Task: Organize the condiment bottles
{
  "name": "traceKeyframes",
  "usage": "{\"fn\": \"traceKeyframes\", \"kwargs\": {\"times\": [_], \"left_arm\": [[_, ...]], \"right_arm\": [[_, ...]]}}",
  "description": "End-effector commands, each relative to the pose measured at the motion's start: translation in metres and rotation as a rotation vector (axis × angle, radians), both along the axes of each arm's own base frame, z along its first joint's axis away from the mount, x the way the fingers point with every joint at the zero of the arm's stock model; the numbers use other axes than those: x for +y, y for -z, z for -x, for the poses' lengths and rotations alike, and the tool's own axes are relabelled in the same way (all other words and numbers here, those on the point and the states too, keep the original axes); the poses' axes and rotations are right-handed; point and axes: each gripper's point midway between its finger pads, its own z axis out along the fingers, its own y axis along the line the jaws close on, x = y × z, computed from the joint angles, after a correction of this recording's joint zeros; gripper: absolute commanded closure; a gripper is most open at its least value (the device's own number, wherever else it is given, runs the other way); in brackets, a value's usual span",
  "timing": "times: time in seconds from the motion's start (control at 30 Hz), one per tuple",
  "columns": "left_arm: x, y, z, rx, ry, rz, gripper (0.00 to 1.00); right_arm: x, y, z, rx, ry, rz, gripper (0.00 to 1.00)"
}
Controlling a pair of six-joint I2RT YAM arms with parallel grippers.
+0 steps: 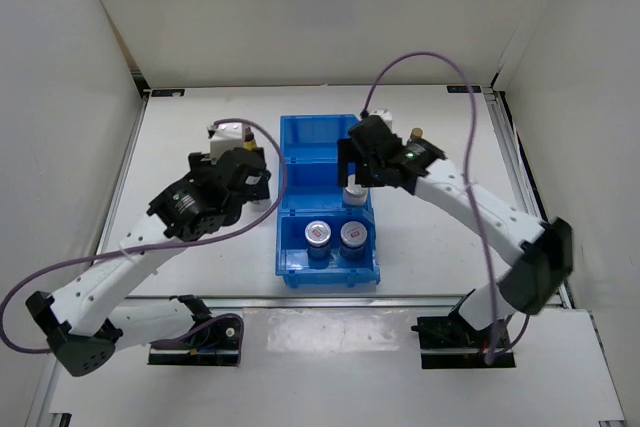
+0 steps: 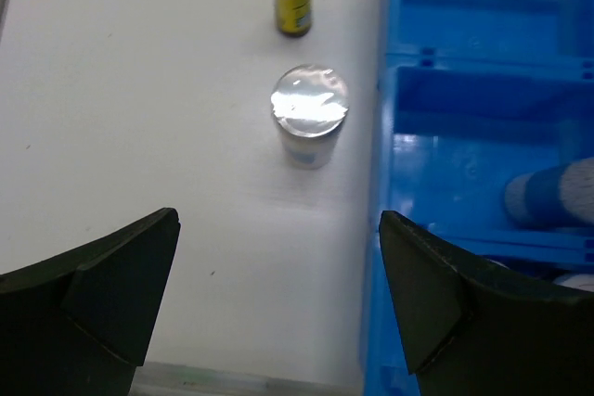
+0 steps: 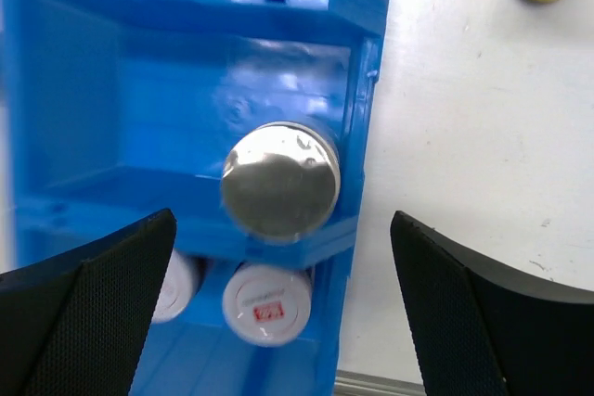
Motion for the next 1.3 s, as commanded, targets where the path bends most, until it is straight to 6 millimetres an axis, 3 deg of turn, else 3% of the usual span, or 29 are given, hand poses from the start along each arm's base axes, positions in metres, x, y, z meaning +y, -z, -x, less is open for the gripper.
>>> {"fn": "traceKeyframes", "kwargs": {"times": [0.0, 0.03, 0.07, 0.17, 0.3, 0.5, 0.67, 0.9, 0.93, 0.97, 1.0, 1.07, 1.17, 1.23, 1.27], "left_arm": [[-0.036, -0.015, -0.035, -0.046, 0.098, 0.028, 0.01], [-0.040, -0.015, -0.041, -0.034, 0.098, 0.037, 0.01], [-0.049, 0.001, -0.054, 0.030, 0.112, 0.049, 0.01], [-0.054, 0.022, -0.074, 0.102, 0.109, 0.075, 0.01], [-0.047, 0.034, -0.095, 0.120, 0.079, 0.091, 0.01], [-0.025, 0.069, -0.115, 0.226, 0.018, 0.109, 0.01], [-0.026, 0.095, -0.128, 0.299, 0.028, 0.139, 0.01], [-0.030, 0.123, -0.130, 0.386, 0.048, 0.173, 0.19], [-0.030, 0.123, -0.130, 0.386, 0.048, 0.173, 0.31], [-0.030, 0.118, -0.129, 0.373, 0.050, 0.178, 0.44], [-0.029, 0.118, -0.130, 0.370, 0.044, 0.172, 0.44], [-0.025, 0.097, -0.131, 0.312, 0.043, 0.171, 0.55], [-0.019, 0.043, -0.130, 0.184, 0.038, 0.197, 0.59], [-0.016, -0.008, -0.126, 0.061, 0.049, 0.219, 0.63], [-0.023, -0.024, -0.121, 0.021, 0.071, 0.228, 0.65]], "right_arm": [[-0.011, -0.090, 0.005, -0.187, 0.014, -0.154, 0.00], [-0.015, -0.109, 0.014, -0.218, 0.002, -0.203, 0.00], [-0.013, -0.117, 0.021, -0.221, -0.045, -0.228, 0.00], [-0.024, -0.132, 0.046, -0.228, -0.124, -0.251, 0.00], [-0.033, -0.139, 0.071, -0.221, -0.216, -0.263, 0.00], [-0.051, -0.143, 0.096, -0.241, -0.245, -0.295, 0.00], [-0.058, -0.142, 0.101, -0.251, -0.232, -0.304, 0.00], [-0.057, -0.132, 0.098, -0.219, -0.224, -0.271, 0.00], [-0.058, -0.130, 0.099, -0.212, -0.224, -0.265, 0.00], [-0.058, -0.130, 0.099, -0.212, -0.224, -0.265, 0.00], [-0.058, -0.130, 0.099, -0.212, -0.224, -0.265, 0.00], [-0.061, -0.131, 0.102, -0.213, -0.224, -0.266, 0.00], [-0.063, -0.134, 0.102, -0.223, -0.210, -0.273, 0.00], [-0.066, -0.130, 0.105, -0.216, -0.210, -0.267, 0.00], [-0.066, -0.130, 0.105, -0.216, -0.210, -0.267, 0.00]]}}
